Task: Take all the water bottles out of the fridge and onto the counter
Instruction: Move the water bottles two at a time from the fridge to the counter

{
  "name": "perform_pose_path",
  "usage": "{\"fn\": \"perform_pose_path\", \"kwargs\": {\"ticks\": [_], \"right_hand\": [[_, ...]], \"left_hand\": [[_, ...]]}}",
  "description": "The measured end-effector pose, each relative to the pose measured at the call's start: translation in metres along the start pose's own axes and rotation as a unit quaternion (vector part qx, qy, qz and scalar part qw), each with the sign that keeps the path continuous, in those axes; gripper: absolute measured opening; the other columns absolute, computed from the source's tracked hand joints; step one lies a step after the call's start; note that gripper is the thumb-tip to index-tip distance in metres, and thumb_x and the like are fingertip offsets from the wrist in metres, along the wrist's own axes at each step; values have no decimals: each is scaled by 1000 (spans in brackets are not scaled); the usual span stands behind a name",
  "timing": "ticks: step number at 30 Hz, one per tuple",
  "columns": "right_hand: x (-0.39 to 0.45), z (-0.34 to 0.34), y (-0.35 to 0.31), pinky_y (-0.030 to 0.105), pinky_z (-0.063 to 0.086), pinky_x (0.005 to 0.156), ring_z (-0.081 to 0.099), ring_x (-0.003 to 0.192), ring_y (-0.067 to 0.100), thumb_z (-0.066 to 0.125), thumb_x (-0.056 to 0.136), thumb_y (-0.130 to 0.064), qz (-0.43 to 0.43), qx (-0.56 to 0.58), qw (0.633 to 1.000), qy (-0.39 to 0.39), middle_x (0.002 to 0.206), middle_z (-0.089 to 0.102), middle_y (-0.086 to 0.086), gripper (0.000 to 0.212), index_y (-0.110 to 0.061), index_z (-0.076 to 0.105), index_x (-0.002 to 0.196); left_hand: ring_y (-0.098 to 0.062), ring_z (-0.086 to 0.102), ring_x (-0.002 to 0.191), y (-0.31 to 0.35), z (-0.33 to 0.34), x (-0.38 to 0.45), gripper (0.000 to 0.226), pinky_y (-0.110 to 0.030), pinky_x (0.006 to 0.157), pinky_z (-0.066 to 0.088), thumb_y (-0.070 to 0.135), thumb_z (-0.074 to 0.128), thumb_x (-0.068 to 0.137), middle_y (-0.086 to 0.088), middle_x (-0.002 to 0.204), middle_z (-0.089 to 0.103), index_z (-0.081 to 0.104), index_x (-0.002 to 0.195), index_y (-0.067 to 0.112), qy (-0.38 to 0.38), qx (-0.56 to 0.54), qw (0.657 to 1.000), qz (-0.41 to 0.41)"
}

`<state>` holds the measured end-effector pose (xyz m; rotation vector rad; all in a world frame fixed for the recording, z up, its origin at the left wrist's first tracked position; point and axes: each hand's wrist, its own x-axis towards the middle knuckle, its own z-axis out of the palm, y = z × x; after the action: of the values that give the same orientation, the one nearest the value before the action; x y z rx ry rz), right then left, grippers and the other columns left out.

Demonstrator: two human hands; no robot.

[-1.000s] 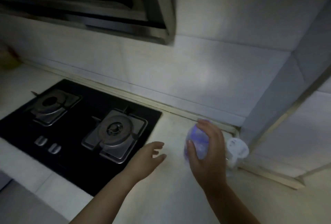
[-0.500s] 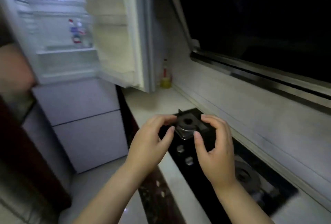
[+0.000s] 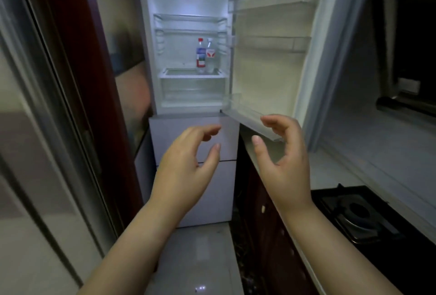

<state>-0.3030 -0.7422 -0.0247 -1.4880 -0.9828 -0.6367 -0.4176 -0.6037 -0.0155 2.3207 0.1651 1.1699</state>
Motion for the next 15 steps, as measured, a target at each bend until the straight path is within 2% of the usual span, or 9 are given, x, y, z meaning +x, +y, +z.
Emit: {"fn": "perform_pose_path", "kwargs": {"ticks": [7,11,15], "right_hand": [[39,80,70,19,41,99,55,116,10,58,90,-28,8,33,999,-36,115,58,-9,30,-29,52,119],[86,126,134,15,40,97,55,115,7,59,90,-29,9,48,998,-32,115,58,-10,29,-24,53,118],[154,172,202,15,41,96,56,112,4,60,88,-26,12,77,997,-20,115,59,-9,30,-18,55,117]], "left_hand": [[8,53,109,-93,30,43,36,-3,87,37,33,54,91,22,115,58,57,126,31,-1,9,998,-59],[11,50,109,-151,60,98,37,0,86,34,34,54,91,25,115,55,55,128,34,-9,31,996,-79],[13,49,109,-205,92,181,36,2,85,33,33,54,90,28,112,55,56,126,32,18,25,996,-83]]}}
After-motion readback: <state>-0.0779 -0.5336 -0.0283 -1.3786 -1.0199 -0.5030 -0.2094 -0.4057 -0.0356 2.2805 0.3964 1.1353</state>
